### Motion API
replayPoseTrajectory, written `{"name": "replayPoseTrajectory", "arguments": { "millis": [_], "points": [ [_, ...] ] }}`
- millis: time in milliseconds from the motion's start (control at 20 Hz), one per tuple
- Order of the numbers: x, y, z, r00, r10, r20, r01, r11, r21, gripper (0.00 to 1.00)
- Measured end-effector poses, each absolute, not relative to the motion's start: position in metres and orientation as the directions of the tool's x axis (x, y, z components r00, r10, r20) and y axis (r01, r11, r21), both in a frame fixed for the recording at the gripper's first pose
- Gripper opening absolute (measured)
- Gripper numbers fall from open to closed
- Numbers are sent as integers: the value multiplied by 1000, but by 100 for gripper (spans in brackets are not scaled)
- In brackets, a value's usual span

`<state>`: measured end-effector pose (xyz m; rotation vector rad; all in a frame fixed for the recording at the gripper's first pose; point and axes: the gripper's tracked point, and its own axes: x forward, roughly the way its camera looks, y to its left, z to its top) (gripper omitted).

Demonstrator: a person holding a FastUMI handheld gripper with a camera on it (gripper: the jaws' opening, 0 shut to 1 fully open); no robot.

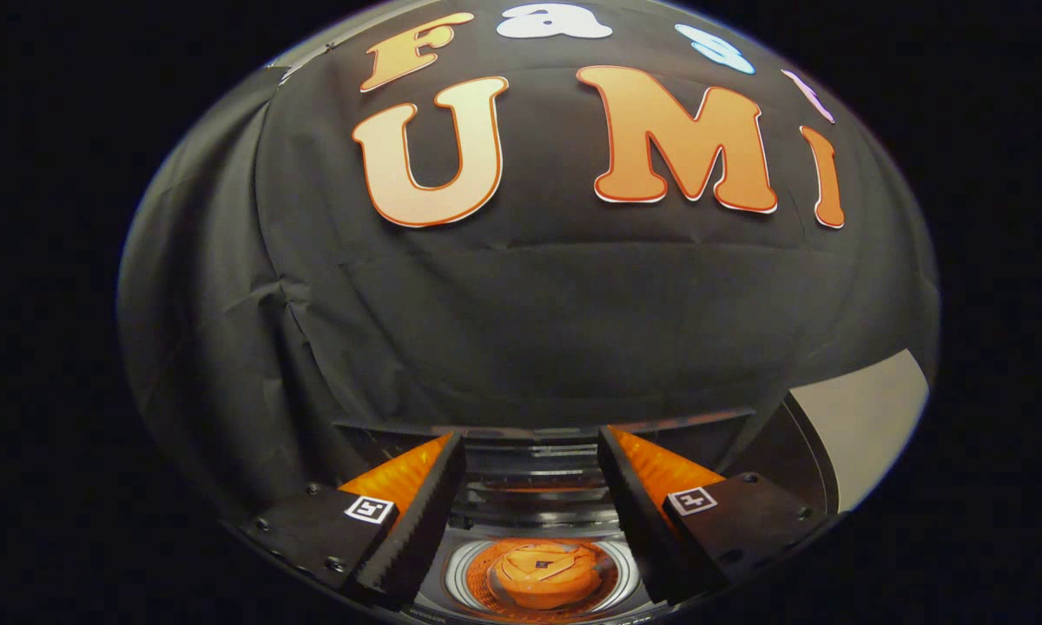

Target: Put the clothes into the washing machine and then close the washing machine lid.

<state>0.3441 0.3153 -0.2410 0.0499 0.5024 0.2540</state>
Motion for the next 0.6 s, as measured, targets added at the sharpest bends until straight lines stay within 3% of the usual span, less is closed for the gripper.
{"name": "replayPoseTrajectory", "arguments": {
  "millis": [600],
  "points": [
    [393,326,-268,821,258,-510,-236,966,109,99]
  ]
}}
